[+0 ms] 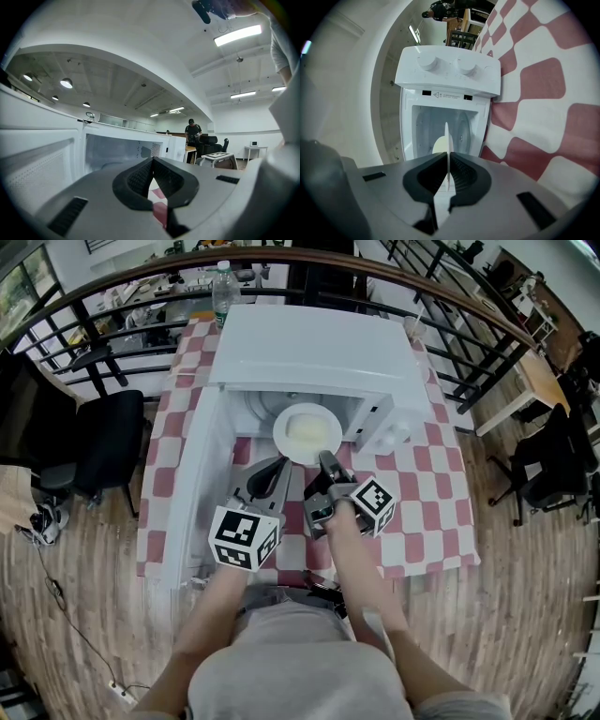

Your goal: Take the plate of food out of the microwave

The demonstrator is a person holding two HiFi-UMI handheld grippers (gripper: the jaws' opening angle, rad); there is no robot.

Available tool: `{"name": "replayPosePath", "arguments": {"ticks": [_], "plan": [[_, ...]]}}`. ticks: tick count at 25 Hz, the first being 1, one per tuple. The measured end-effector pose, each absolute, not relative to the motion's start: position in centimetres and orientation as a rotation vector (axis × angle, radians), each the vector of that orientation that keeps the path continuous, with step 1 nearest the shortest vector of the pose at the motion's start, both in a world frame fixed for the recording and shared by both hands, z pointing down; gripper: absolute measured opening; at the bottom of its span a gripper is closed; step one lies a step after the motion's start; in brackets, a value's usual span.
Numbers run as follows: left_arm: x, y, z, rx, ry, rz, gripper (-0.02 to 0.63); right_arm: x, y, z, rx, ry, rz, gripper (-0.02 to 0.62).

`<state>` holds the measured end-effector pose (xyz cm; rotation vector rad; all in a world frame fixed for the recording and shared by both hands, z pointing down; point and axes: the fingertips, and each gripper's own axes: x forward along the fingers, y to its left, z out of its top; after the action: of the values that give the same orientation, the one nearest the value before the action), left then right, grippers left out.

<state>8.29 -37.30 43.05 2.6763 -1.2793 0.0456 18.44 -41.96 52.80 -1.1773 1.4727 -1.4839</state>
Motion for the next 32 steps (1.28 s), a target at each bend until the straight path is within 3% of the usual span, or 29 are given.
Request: {"name": "replayPosePath", "arguments": {"ticks": [32], "plan": [[9.4, -35.4, 43.8, 2.676, -1.391, 0.045, 0.000, 19.7, -35.0, 49.2, -1.179, 1.409, -1.275, 0.037]]}}
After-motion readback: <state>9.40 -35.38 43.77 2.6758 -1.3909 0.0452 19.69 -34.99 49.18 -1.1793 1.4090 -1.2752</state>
